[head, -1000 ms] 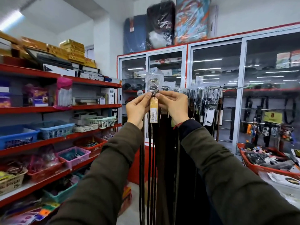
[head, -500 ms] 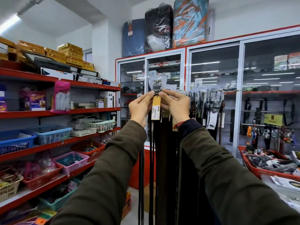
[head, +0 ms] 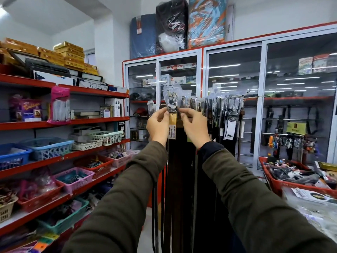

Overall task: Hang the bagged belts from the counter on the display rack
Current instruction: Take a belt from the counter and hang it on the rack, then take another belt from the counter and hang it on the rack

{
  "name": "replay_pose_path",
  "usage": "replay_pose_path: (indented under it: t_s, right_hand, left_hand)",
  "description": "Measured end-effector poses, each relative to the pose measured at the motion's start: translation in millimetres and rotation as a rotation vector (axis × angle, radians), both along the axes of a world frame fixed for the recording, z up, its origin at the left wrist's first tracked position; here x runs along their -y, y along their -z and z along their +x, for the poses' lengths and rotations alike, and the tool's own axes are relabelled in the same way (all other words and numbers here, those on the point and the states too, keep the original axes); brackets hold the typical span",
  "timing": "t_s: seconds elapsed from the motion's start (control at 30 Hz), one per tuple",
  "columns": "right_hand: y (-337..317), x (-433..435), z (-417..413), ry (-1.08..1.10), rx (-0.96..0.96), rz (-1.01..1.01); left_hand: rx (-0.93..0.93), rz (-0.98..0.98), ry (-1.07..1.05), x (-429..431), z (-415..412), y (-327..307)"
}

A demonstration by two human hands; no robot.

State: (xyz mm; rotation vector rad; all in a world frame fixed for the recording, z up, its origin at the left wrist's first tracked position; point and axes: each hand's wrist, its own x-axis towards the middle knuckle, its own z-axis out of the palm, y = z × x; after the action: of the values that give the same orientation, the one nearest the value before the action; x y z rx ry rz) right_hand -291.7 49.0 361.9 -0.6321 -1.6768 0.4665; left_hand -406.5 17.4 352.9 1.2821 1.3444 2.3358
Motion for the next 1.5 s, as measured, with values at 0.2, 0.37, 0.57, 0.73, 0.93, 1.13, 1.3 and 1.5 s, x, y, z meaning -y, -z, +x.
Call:
replay_pose_path:
  t_s: [0.2,0.37,0.57,0.73,0.93,1.13,1.3,1.5]
  right_hand:
    - [55.7,7.7,45.6,0.199,0.171,0.257]
    - [107.0,8.6,99.1,0.461,0.294,0.304]
    - [169.3,28.7,174.0,0.589,0.426,0.235]
    - [222.8,51.8,234.9,0.678,0.535,0.126]
    - [284.5,79.6,306.3,0.778,0.683,-0.037]
    - [339.7,117.6,383.5,0.864,0.809,-0.192]
    - [368.6,154.0,446.4,0.863,0.956,-0.504]
    - [373.1,184.8,483.0,0.699,1.159,-0.931]
  left_hand:
    - [-0.401,0.124,-0.287,11.8,49.1,66.7]
    - [-0.658,-0.007,-0.301,22.0,93.2,127.6]
    - [-0.736,-0.131,-0.157,36.0,156.0,189.1]
    - [-0.761,-0.198,-0.050,48.1,211.9,238.9]
    - [-0.809,-0.253,0.100,65.5,276.4,293.5]
    - [-0.930,-0.305,0.304,90.9,337.5,349.7]
    - [-1.064,-0.407,0.751,101.2,380.7,383.5]
    - [-1.440,-0.535,0.885,104.9,434.3,398.3]
